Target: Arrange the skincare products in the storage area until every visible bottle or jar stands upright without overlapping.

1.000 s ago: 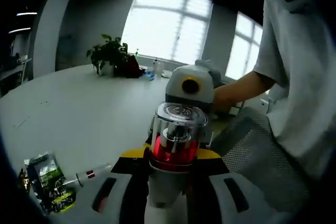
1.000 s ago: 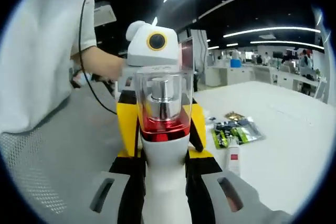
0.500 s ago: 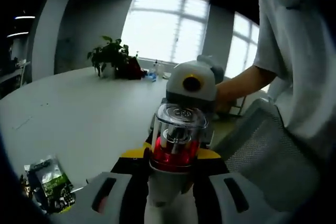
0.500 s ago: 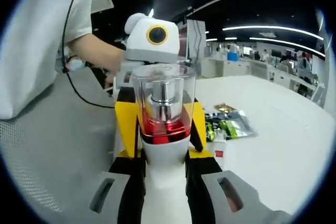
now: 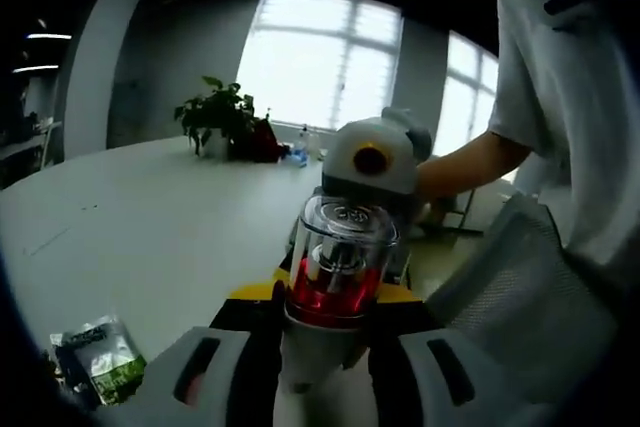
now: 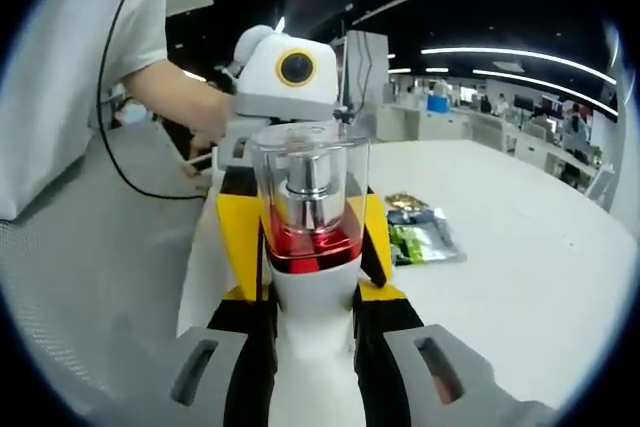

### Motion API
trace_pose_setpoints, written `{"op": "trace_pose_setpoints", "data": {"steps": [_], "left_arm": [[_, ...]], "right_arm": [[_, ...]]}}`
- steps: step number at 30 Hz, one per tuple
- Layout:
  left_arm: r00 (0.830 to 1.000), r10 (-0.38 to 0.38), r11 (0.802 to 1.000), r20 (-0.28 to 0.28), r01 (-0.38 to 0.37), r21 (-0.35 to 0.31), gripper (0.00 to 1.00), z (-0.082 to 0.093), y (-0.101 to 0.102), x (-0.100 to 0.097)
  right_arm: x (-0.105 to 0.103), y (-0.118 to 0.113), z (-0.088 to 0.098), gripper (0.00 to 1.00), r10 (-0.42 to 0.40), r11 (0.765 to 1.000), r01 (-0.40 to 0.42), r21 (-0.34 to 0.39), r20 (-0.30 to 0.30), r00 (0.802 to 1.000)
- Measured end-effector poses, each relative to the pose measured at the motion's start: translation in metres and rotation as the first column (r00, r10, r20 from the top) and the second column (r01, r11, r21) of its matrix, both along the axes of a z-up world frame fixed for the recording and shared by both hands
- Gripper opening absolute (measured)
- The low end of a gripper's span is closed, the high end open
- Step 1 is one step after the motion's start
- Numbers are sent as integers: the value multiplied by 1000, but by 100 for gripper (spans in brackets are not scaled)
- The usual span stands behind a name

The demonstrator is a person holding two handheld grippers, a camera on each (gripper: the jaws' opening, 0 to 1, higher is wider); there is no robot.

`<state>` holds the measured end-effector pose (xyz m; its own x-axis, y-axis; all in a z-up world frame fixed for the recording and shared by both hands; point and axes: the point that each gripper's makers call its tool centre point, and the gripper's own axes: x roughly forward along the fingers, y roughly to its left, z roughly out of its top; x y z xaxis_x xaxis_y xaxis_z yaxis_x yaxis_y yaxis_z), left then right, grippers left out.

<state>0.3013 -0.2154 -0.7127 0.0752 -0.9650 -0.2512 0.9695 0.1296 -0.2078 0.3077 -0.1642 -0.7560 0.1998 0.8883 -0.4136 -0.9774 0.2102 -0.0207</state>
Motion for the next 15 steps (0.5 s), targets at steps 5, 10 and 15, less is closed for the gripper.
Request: {"op": "trace_pose_setpoints", "data": {"steps": [5,10,15], "left_arm": [[1000,8,1000,-4,-8,-20,27,-1,-1,19],[1000,13,999,1,-13,-32,27,-1,-3,35],[1000,13,999,6,-13,-45,27,-2,-2,54]], "right_arm": [[18,-5,0,28,-10,1000,10,-1,8,1000],[34,-6,1,28,-19,1000,19,1,16,1000],[51,-6,-1,28,-26,1000,26,9,18,1000]]}}
